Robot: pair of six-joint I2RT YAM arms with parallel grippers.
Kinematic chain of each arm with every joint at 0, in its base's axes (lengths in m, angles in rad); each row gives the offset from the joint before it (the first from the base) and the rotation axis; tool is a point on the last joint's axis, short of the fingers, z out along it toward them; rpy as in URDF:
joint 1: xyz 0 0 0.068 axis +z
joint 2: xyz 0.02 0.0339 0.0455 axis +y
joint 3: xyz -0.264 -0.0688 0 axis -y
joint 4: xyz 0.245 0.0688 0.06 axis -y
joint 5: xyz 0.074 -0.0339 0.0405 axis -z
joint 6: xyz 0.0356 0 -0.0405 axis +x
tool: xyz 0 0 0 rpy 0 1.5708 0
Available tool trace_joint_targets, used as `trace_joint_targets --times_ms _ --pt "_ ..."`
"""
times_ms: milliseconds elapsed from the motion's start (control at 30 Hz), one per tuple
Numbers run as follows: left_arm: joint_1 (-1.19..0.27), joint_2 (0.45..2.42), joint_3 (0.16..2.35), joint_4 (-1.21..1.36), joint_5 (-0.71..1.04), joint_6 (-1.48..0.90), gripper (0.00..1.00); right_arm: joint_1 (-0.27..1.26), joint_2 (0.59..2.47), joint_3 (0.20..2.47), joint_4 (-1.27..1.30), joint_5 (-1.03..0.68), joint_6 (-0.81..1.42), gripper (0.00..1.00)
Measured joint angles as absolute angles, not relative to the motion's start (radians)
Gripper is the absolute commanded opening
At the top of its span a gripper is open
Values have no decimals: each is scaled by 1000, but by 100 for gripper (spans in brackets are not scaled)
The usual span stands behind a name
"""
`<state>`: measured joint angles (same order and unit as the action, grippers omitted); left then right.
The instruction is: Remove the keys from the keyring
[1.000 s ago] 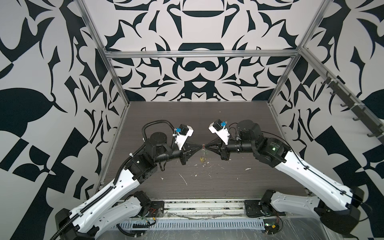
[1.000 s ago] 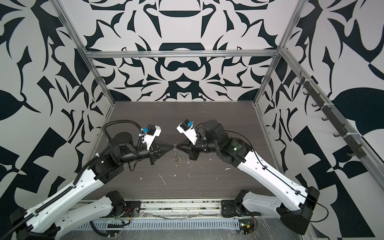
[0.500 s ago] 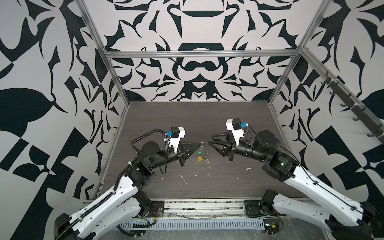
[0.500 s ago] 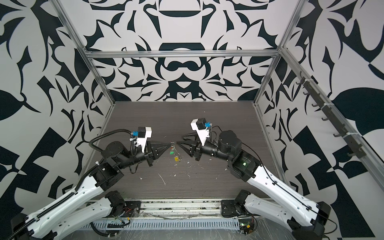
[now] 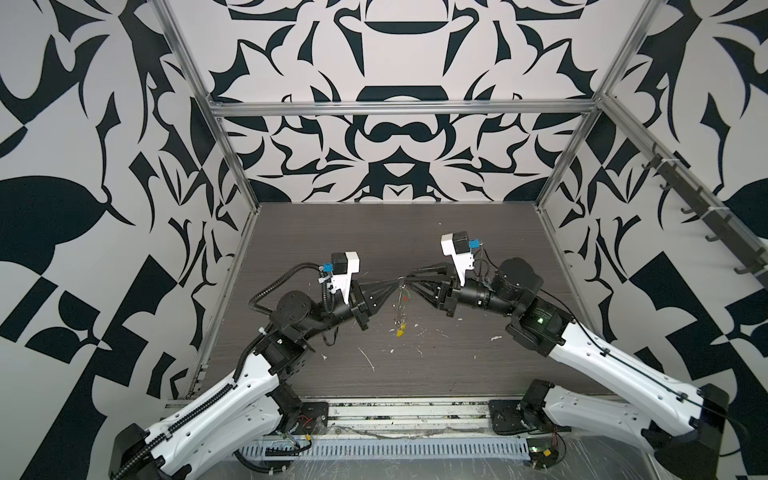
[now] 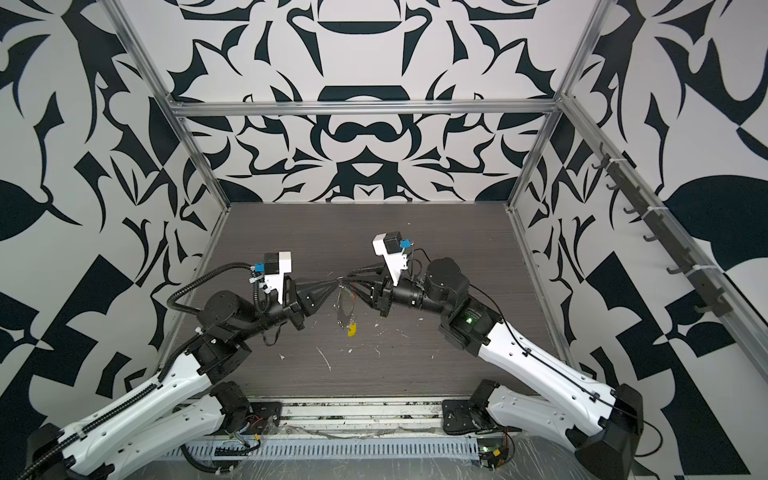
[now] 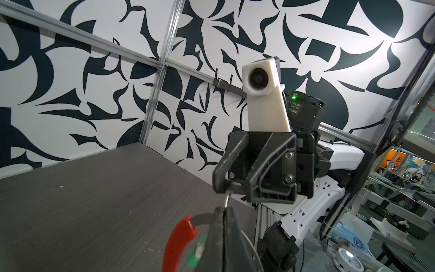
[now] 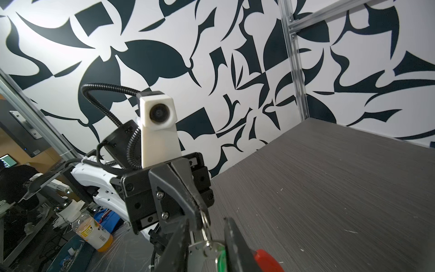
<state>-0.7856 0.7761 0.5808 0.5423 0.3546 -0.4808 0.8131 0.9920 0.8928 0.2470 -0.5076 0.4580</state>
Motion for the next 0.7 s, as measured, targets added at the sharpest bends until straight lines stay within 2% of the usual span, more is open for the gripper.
trace_joint_targets --times_ms 200,333,400,533,700 --pt "-786 777 581 574 347 -491 0 813 1015 893 263 -521 470 17" --pt "-786 786 581 581 339 -499 0 813 1020 893 265 -522 472 0" --pt "-784 790 581 581 333 -508 0 813 1020 893 263 -525 467 0" --pt "-785 778 581 535 324 -503 28 815 1010 900 196 -515 455 0" --pt "-786 698 595 403 302 -464 38 815 994 977 -43 -484 389 0"
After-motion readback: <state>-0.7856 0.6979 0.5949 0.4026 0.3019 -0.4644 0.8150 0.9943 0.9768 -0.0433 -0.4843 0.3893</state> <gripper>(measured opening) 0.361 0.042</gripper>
